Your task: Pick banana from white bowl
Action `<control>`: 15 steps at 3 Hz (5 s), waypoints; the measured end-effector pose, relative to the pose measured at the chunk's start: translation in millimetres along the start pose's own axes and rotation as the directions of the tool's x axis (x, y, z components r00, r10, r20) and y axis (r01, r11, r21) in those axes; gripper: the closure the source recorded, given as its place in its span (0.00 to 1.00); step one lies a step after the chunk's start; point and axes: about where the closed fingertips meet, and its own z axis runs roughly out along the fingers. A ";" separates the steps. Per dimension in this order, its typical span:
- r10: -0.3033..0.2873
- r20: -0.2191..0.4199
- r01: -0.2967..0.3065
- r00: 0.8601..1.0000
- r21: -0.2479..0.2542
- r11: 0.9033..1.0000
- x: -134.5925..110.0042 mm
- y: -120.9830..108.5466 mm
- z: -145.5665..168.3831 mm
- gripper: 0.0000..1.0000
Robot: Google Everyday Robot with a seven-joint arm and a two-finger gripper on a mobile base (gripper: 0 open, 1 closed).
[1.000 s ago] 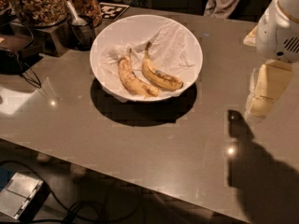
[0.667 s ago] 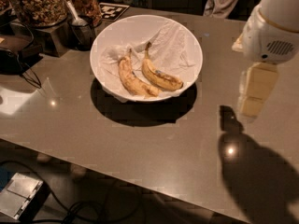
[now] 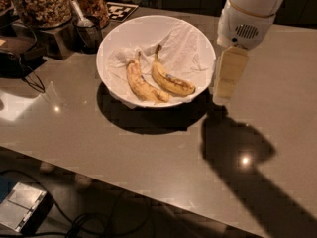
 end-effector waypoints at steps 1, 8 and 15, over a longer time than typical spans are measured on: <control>-0.015 0.026 0.014 1.000 0.027 1.000 -12.1 -6.3 -2.1 0.00; 0.171 0.021 -0.170 0.985 -0.035 0.985 -101.0 -65.2 35.6 0.25; 0.259 -0.031 -0.259 0.965 -0.224 0.939 -113.4 -69.2 110.2 0.54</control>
Offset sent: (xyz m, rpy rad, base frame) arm 0.0152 0.0126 -0.0080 0.0943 -0.0014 -0.1400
